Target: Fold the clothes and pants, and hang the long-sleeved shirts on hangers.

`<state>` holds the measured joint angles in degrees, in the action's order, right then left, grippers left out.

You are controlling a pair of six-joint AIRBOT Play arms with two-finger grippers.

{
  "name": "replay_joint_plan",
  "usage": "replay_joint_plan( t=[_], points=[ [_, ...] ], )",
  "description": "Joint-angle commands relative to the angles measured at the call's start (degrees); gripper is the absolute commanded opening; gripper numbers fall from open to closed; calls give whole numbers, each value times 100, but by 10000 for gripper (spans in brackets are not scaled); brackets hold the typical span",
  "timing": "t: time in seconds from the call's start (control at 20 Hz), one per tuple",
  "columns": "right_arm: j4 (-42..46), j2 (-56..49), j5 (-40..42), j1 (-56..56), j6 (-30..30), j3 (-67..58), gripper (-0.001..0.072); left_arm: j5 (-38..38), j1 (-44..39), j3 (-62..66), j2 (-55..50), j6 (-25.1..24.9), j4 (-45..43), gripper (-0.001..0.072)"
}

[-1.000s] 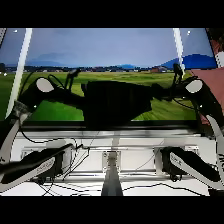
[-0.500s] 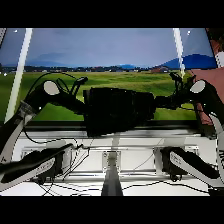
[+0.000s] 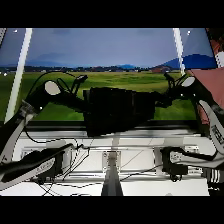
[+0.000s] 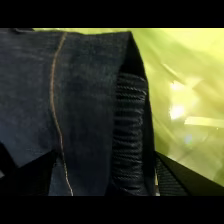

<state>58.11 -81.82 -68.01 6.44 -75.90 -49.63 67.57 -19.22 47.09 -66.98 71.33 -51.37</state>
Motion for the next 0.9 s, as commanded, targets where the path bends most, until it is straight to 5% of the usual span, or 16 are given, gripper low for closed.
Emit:
replay_joint_plan(
  t=[0.0, 0.1, 0.3, 0.55, 0.85],
  points=[
    [-734, -828, -452, -31, 225, -90, 672, -15, 0, -4, -234, -20, -304, 690],
    [-1685, -1091, -448, -168, 813, -92, 626, -149, 0, -2, -463, -20, -345, 690],
    [-2789, -1093, 57, -791, 1759, -299, 68, -979, 2, 7, -715, -20, -350, 690],
    [-1941, -391, 662, -772, 1305, -1578, 35, -964, 380, 859, -595, -20, -732, 689],
    [1207, 1185, 1333, 769, -1547, -2920, 34, -833, 758, 2085, 378, -20, -1012, 686]
  ],
)
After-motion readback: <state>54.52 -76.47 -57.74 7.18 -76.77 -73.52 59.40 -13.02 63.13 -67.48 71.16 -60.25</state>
